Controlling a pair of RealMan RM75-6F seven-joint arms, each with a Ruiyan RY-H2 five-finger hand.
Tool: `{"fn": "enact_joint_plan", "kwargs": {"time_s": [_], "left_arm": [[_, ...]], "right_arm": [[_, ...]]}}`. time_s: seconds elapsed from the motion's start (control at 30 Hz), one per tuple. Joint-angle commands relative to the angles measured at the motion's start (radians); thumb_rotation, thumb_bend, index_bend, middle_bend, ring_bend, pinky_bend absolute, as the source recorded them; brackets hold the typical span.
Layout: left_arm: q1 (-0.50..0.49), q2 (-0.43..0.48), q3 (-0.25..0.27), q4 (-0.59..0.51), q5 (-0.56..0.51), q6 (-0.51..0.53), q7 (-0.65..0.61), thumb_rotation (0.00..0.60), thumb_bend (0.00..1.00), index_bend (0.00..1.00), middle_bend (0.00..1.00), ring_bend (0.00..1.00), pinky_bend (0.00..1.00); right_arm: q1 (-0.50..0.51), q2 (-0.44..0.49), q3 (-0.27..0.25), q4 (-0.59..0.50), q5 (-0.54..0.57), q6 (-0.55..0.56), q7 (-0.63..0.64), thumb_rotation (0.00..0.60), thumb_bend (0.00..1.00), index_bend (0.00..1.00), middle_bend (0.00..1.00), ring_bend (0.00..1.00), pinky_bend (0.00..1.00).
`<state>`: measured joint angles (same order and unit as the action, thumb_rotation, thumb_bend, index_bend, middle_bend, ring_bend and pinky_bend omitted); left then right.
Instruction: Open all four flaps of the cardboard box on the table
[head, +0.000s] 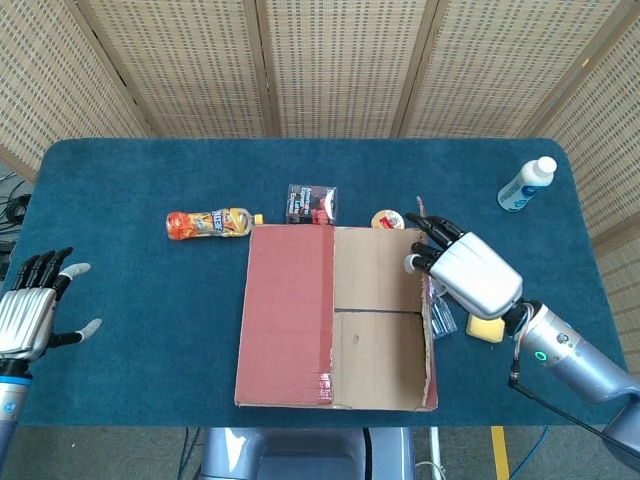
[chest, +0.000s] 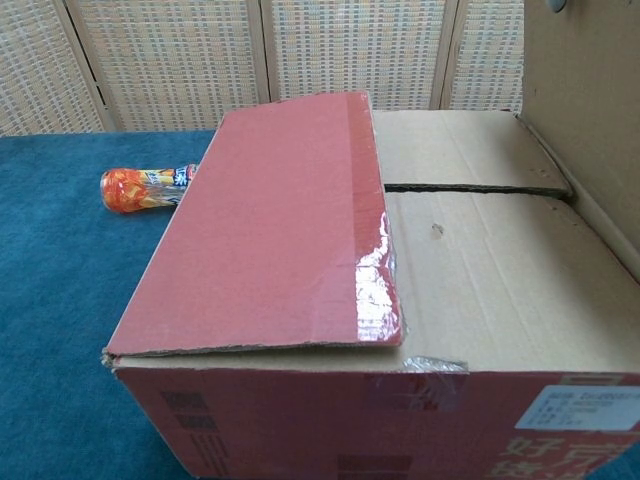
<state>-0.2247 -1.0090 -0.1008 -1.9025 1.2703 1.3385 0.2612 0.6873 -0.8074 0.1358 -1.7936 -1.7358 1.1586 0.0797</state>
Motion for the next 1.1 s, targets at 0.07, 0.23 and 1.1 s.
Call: {"fn": "enact_joint_plan", "kwargs": {"time_s": [0.07,0.23,1.1], "left_arm": [[-0.001,-0.001,0.000,0.001,-0.002,-0.001,0.000,0.510,0.21,0.21,0.06,0.04,0.02],[-0.003,-0.001,-0.002,0.000,-0.005,0.000,0.005,0.511,0.21,0.21,0.06,0.04,0.02],[-0.028,0.010,0.014,-0.021,-0.004,-0.048,0.025,0.508,0.21,0.21,0.06,0.02,0.01]], "right_arm": [[-0.010,0.017,0.008,0.012,0.018,0.009,0.001,0.600,1.00,0.45,0.45,0.08,0.17],[-0.027,0.046,0.017,0.038,0.044,0.021,0.015,0.600,1.00,0.45,0.45,0.08,0.17],[-0.170,0.021,-0.032,0.159,0.134,0.075,0.063,0.600,1.00,0.46,0.45,0.08,0.17]]}}
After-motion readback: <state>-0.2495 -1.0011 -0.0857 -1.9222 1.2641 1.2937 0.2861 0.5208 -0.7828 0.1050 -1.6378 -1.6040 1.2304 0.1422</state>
